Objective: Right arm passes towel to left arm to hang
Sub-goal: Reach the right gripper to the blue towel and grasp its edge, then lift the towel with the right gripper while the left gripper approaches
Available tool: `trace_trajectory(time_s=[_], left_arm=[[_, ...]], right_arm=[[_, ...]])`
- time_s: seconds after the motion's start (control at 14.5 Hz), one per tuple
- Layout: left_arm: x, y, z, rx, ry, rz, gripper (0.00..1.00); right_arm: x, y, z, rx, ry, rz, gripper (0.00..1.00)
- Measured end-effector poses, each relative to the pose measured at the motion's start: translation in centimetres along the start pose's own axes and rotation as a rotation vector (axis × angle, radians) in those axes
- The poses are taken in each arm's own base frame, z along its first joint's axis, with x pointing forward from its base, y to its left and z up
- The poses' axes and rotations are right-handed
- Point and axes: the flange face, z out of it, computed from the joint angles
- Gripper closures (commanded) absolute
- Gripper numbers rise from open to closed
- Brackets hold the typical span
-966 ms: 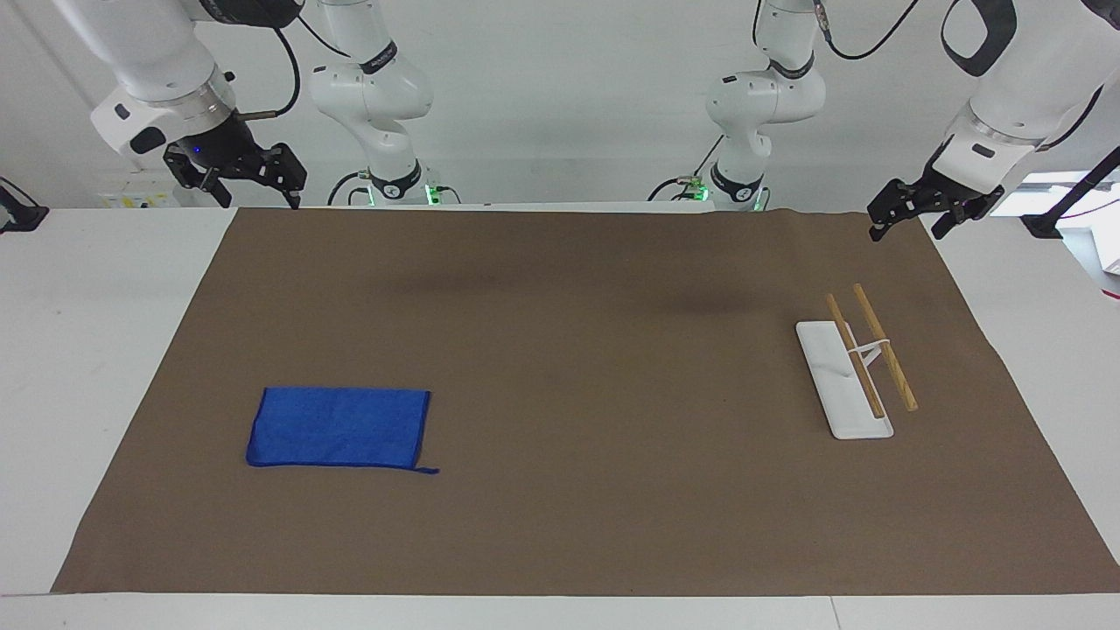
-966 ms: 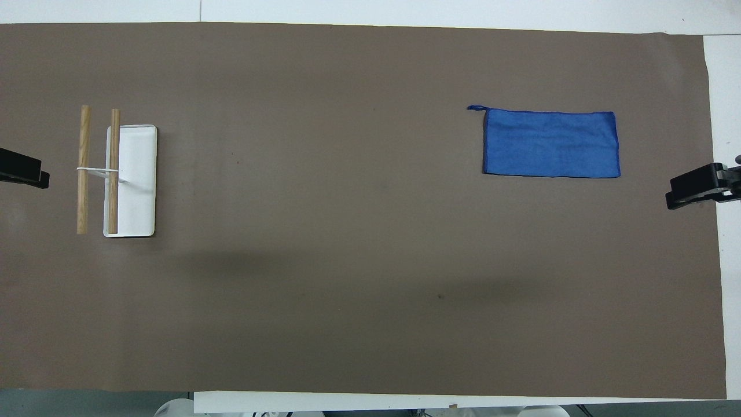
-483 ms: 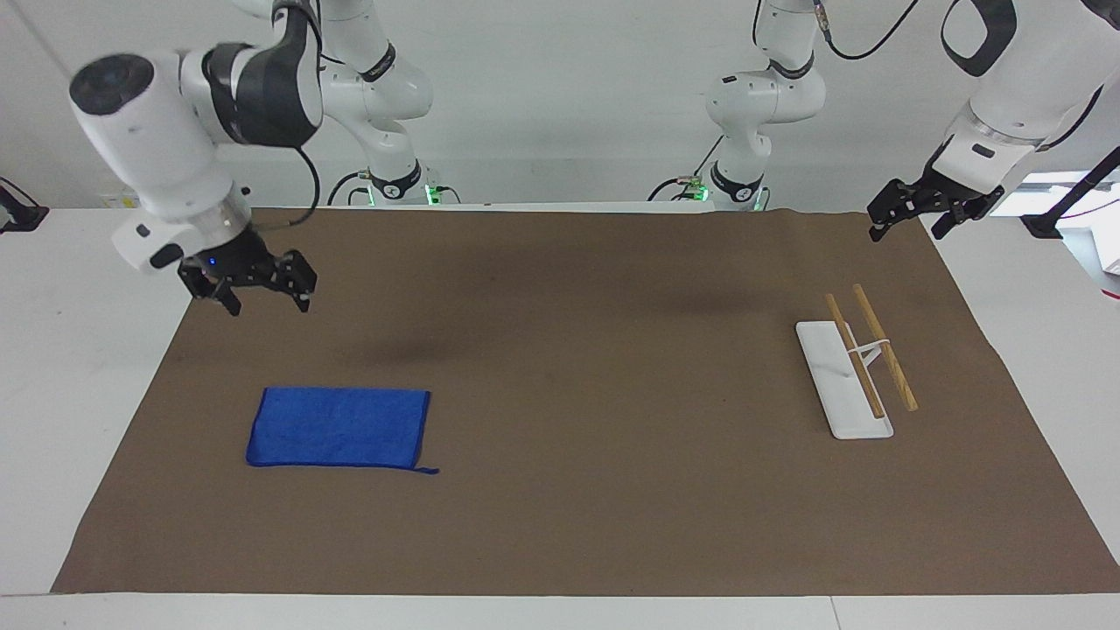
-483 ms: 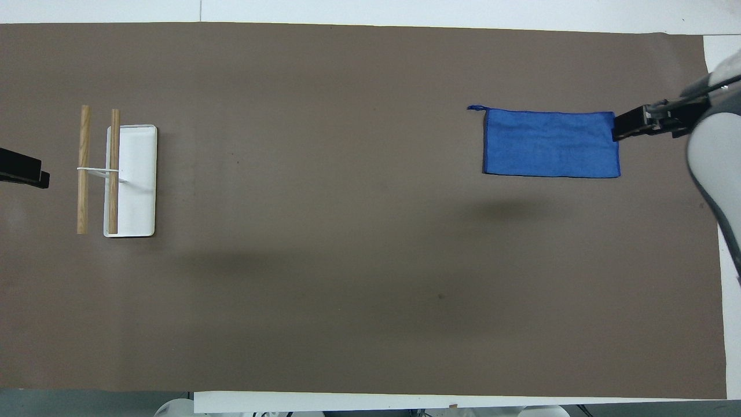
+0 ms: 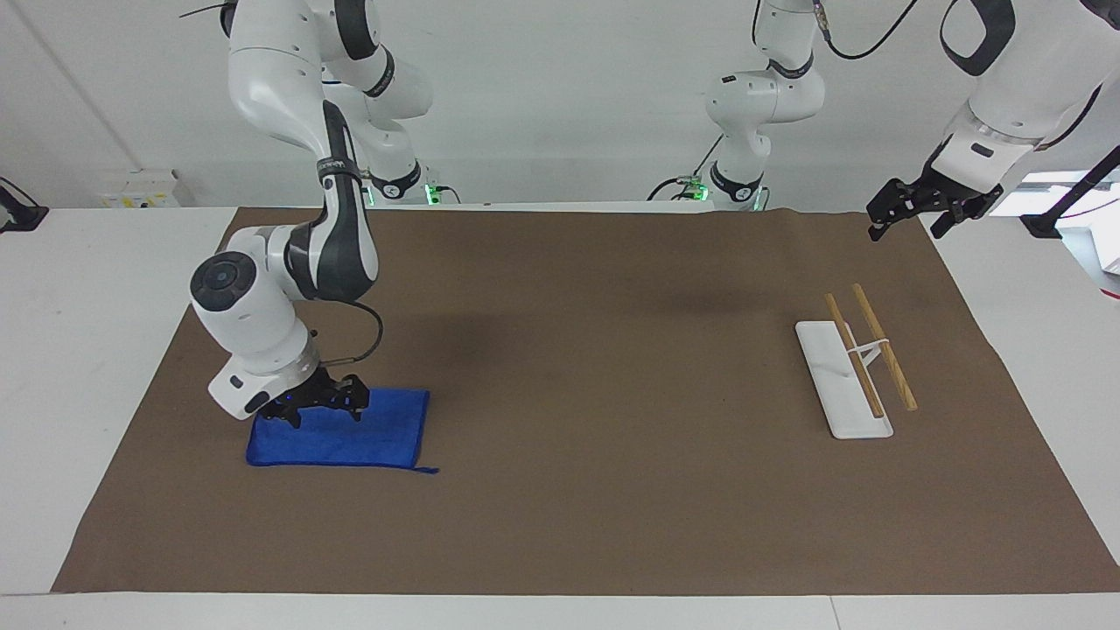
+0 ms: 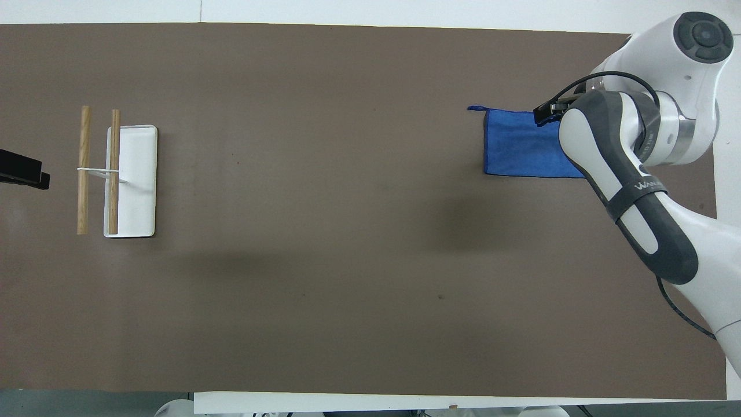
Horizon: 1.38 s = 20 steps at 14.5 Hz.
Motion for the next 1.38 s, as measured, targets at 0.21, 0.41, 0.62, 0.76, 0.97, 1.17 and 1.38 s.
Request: trace_trajectory(time_s=[0.21, 0.41, 0.62, 0.76, 0.97, 1.17, 1.38], left_arm=[[0.0, 0.0, 0.0, 0.0, 0.0, 0.0, 0.0], [0.0, 0.0, 0.0, 0.0, 0.0, 0.0, 0.0], [0.0, 0.0, 0.0, 0.0, 0.0, 0.0, 0.0], [0.0, 0.0, 0.0, 0.0, 0.0, 0.0, 0.0], [0.0, 0.0, 0.0, 0.0, 0.0, 0.0, 0.0], [0.0, 0.0, 0.0, 0.0, 0.0, 0.0, 0.0], [0.0, 0.0, 0.0, 0.0, 0.0, 0.0, 0.0]], right_arm=[[-1.6, 1.8, 3.4, -0.003, 0.0, 0.028, 0.02], [-2.8, 2.1, 5.5, 0.001, -0.035, 0.036, 0.06], [-3.2, 2.3, 6.1, 0.001, -0.044, 0.039, 0.07], [-3.4, 2.4, 6.3, 0.001, -0.044, 0.041, 0.15], [-3.7, 2.4, 6.7, 0.001, -0.041, 0.042, 0.52], [-3.7, 2.6, 6.0, 0.0, -0.032, 0.045, 0.88], [-3.7, 2.4, 5.8, 0.0, -0.031, 0.042, 1.0]])
